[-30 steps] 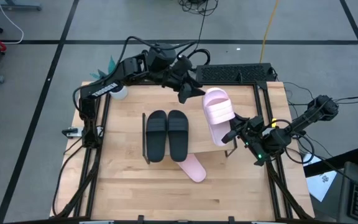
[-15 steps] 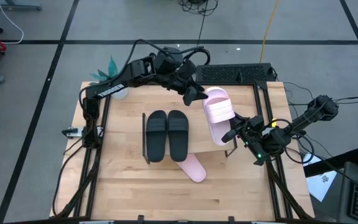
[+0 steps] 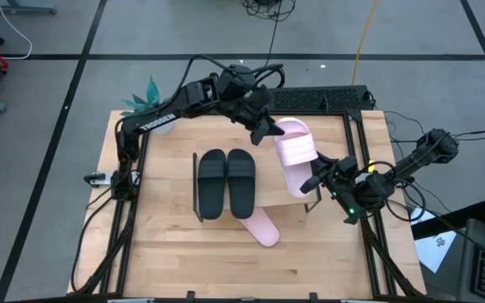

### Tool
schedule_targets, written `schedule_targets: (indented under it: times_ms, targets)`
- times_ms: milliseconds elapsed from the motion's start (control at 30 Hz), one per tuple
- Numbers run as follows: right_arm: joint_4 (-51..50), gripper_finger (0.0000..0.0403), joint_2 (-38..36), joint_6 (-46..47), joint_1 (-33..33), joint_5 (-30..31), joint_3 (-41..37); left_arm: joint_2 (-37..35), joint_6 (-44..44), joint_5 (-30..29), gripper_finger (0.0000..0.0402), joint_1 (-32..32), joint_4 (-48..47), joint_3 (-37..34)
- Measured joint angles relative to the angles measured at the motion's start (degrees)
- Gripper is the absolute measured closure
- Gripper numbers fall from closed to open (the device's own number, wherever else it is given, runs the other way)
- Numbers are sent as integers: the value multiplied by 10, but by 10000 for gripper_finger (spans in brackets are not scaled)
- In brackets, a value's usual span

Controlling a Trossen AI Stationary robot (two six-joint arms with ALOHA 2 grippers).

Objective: Pick and place slides into the shelf
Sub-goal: Put the right pink slipper on the shelf

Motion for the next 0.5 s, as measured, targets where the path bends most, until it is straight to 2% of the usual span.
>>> schedule_targets:
  times_ms: [200, 500]
  targets:
    - [-2, 337, 0, -20, 14, -4, 0, 0, -6, 11, 376, 10, 0, 0]
    - [0, 276, 0, -40, 82, -1, 0, 0, -14, 38, 379, 58, -1, 0]
